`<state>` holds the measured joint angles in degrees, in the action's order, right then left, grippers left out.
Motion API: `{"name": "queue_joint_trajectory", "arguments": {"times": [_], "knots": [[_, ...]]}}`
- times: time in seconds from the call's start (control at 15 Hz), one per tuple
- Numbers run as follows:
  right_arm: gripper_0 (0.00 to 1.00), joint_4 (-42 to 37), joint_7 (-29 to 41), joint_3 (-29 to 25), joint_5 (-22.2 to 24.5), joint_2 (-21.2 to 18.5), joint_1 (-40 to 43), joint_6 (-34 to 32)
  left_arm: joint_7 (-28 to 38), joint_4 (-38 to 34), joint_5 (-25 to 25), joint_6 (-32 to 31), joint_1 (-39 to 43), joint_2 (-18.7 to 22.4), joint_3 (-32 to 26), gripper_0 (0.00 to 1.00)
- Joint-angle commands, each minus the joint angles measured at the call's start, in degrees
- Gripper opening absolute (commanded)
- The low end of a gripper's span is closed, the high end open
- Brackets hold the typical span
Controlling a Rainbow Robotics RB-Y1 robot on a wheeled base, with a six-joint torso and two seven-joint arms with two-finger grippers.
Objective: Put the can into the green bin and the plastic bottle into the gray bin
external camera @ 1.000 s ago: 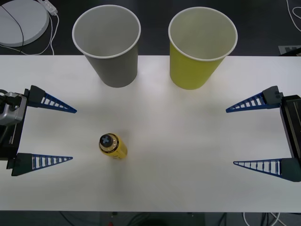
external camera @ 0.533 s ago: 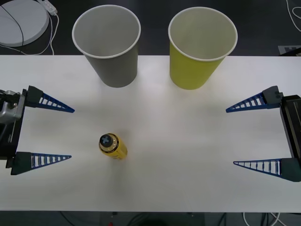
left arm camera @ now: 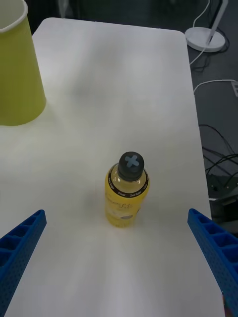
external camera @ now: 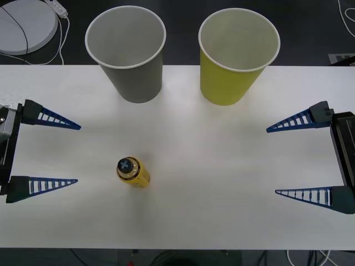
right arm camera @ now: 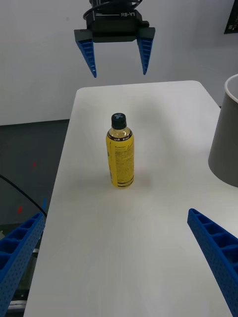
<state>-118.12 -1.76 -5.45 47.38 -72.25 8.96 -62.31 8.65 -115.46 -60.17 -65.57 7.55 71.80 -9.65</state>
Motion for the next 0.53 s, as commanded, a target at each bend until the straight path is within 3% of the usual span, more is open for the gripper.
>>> {"name": "queue_joint_trajectory", "arguments": {"times": [0.07, 0.53], "knots": [[1.0, 0.0, 0.0, 0.0, -0.01, 0.0, 0.0, 0.0, -5.75, 2.78, 2.6, -0.44, 1.86, 0.0, 0.16, 1.0], [1.0, 0.0, 0.0, 0.0, -0.01, 0.0, 0.0, 0.0, -15.68, 12.28, 5.24, -7.38, 2.47, -2.37, 0.16, 1.0]]}}
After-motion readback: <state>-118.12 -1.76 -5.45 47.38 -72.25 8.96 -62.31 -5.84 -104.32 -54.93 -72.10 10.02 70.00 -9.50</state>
